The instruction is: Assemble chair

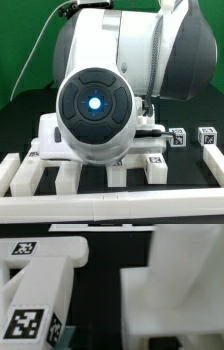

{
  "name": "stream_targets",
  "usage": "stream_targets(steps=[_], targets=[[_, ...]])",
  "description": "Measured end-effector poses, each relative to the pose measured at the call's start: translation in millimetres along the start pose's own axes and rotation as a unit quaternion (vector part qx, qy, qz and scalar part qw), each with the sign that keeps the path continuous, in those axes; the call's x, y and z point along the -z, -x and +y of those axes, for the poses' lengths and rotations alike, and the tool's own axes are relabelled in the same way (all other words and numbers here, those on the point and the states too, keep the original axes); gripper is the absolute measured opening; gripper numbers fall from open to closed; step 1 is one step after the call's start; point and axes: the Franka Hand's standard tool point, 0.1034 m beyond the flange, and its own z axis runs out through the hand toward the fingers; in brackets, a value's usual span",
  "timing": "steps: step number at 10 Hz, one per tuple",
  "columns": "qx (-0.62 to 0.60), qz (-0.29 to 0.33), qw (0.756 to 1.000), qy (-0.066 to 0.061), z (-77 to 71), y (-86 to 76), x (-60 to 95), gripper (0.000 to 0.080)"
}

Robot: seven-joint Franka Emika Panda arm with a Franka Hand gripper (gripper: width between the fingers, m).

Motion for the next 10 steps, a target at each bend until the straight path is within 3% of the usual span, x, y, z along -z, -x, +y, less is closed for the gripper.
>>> stream_targets(steps=[1,2,3,10], targets=[[0.000,0.000,1.000,0.000,0.4,0.1,0.1,0.0421],[-0.001,0.000,1.000,0.000,0.9,0.2,0.2,0.0556],[-0.001,0.000,1.000,-0.001,1.3,0.2,0.2,0.0620],[-0.001,0.000,1.000,-0.001,2.2,0.2,0.2,0.0649]])
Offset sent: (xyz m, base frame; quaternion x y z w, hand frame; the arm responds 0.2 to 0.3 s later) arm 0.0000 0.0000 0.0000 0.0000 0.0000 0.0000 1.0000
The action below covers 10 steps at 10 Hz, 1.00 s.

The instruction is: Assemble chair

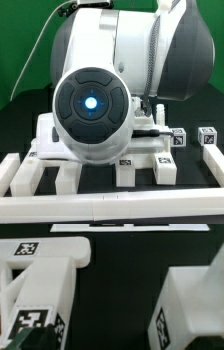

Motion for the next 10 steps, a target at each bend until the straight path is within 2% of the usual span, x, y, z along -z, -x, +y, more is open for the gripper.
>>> stream_targets(steps=[3,5,8,9,10], targets=[[-0.013,0.008,1.000,-0.004,0.3,0.1,7.0,0.0649],[-0.019,0.022,1.000,-0.004,1.5,0.7,18.2,0.0649],[-0.008,0.078,0.997,-0.008,11.4,12.4,59.6,0.0649],[0.003,0.153,0.988,-0.002,16.4,4.6,86.3,0.0649],[0.008,0.206,0.979,-0.003,18.0,14.0,98.2,0.0649]])
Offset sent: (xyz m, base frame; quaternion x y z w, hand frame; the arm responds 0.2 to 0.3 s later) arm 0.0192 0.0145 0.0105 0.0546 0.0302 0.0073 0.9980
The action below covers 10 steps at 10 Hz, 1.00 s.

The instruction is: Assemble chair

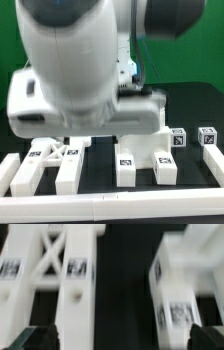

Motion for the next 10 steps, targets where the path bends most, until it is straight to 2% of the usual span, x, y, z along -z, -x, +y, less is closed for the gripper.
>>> stream_targets(steps=[1,2,3,5,8,10], targets=[[0.002,0.015,1.000,-0.005,2.9,12.4,2.7,0.0649],[0.008,0.051,0.999,-0.005,10.6,11.4,9.0,0.0649],[0.018,0.080,0.997,-0.006,20.2,17.3,14.2,0.0649],[0.023,0.162,0.987,0.003,38.3,19.4,12.3,0.0649],[0.019,0.239,0.971,0.020,44.8,16.5,6.9,0.0649],[0.021,0.255,0.966,0.024,47.9,14.6,5.9,0.0649]])
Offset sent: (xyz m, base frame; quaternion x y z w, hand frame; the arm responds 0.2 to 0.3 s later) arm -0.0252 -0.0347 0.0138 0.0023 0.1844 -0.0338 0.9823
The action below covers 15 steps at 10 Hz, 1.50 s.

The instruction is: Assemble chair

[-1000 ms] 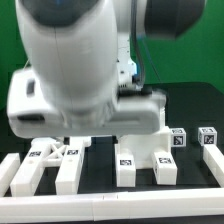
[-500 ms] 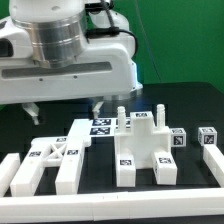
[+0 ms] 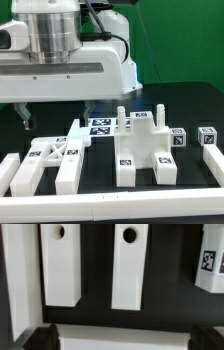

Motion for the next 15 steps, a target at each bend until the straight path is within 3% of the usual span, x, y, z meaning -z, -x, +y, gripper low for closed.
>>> stream_targets(steps=[1,3,5,9,14,15], targets=[[0.007,0.015,1.000,-0.005,6.5,-0.9,-4.5,0.0649],[-0.001,0.029,0.999,-0.016,12.7,16.4,-23.2,0.0649],[-0.001,0.027,1.000,-0.015,2.4,29.2,-41.3,0.0649],[0.009,0.022,1.000,-0.009,-8.3,30.5,-72.2,0.0649],[0.010,0.014,1.000,-0.006,-7.7,34.5,-87.4,0.0649],[0.010,0.014,1.000,-0.006,-7.7,34.6,-87.5,0.0542]])
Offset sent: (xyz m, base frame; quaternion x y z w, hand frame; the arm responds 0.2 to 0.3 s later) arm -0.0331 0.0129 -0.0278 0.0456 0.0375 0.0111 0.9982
